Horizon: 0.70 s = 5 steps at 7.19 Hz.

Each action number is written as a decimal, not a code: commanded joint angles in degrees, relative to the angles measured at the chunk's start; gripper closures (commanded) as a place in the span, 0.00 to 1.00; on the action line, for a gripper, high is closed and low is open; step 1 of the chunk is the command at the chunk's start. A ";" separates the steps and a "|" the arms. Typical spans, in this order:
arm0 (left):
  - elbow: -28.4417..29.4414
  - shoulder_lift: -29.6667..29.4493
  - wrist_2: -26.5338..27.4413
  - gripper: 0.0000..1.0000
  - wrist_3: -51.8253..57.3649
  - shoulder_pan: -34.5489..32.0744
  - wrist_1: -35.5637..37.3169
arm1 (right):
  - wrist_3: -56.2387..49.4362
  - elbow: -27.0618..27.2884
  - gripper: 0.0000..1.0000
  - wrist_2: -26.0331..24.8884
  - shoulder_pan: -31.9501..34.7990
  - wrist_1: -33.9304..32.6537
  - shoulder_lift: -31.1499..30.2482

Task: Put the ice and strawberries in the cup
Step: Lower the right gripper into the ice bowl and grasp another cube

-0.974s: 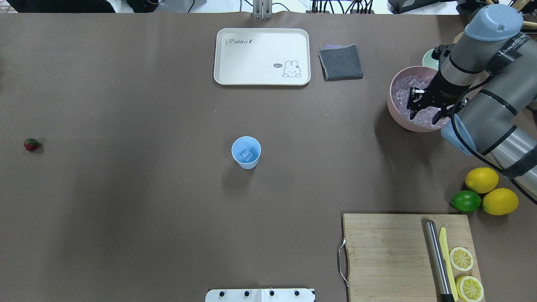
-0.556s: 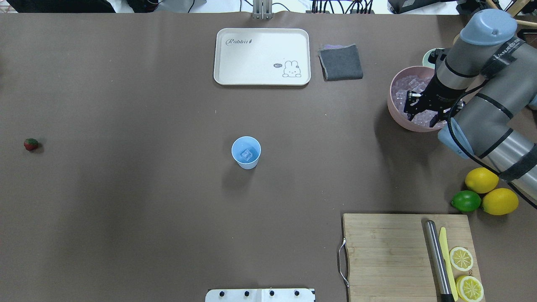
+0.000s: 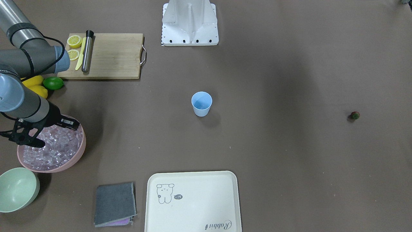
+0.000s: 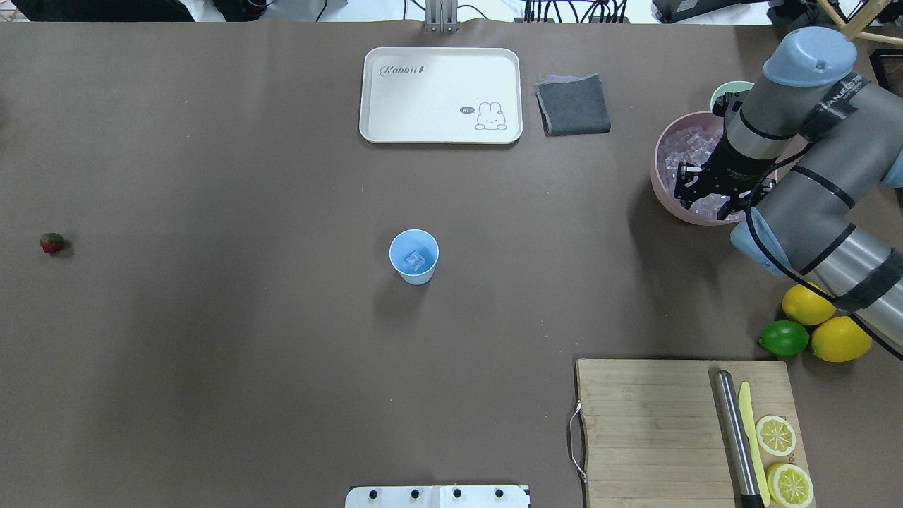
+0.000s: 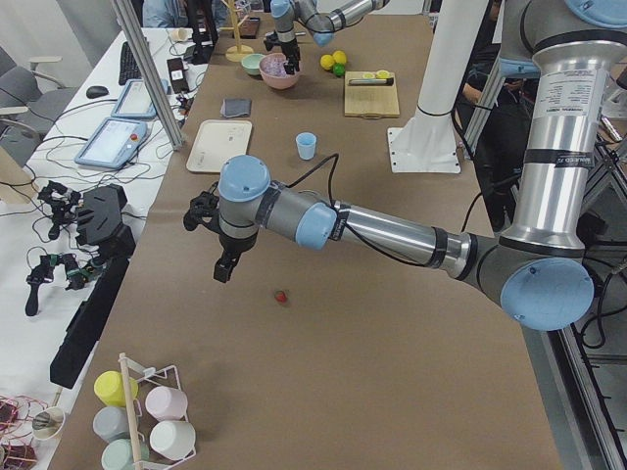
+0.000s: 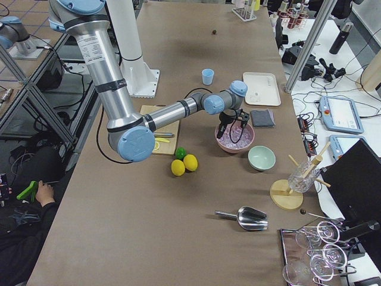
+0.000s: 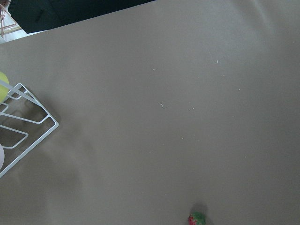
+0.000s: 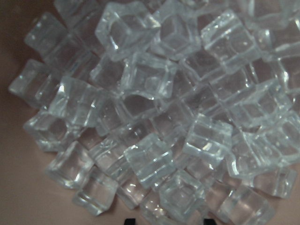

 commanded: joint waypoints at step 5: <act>0.11 -0.68 -0.18 0.02 0.00 0.00 0.15 | -4.56 7.98 1.00 2.51 4.92 -10.11 0.84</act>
